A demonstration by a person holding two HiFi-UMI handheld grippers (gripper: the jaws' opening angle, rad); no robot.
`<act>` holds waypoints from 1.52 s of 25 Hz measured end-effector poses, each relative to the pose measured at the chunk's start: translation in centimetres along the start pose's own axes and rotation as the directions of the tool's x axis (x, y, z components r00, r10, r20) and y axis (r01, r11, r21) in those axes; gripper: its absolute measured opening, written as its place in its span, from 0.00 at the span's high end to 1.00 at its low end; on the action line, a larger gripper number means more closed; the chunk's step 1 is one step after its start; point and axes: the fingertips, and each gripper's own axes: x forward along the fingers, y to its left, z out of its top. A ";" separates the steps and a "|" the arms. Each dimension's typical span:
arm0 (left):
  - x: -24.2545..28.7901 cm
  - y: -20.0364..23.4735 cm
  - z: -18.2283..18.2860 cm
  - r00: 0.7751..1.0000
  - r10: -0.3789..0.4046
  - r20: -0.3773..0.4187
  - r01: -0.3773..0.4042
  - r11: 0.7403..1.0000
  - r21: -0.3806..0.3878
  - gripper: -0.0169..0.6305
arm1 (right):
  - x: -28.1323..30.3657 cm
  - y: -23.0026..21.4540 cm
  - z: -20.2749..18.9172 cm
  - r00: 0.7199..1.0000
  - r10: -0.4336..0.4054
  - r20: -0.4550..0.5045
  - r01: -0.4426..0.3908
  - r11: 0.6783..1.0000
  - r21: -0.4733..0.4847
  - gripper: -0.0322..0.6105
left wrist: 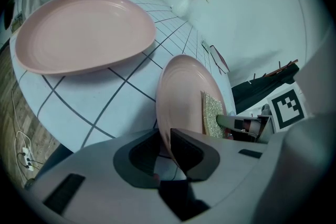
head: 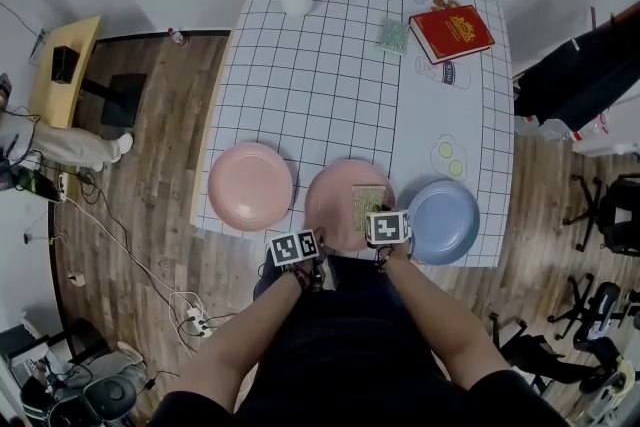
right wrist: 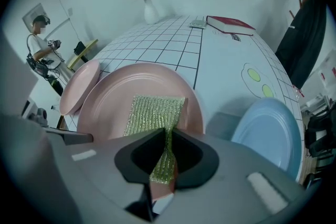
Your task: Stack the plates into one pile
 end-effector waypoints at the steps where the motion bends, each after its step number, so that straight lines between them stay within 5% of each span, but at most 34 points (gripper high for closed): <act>1: 0.0 0.0 0.0 1.000 -0.002 0.000 0.002 1.000 -0.001 0.88 | 0.0 0.3 0.1 1.000 0.000 -0.002 0.000 1.000 0.000 0.87; 23: 0.0 -0.2 -0.1 0.999 -0.034 -0.015 0.034 0.999 0.009 0.88 | 2.0 9.9 3.2 0.982 0.190 -0.008 -0.190 0.981 0.030 0.87; 28: 0.0 -0.1 -0.2 0.999 -0.036 -0.017 0.037 0.999 0.012 0.88 | 2.0 11.7 3.2 0.951 0.308 0.006 -0.307 0.947 0.097 0.87; 38: 0.0 -0.2 -0.2 0.999 -0.050 -0.014 0.050 0.999 0.014 0.88 | 2.3 13.8 3.3 0.922 0.387 0.017 -0.386 0.914 0.123 0.87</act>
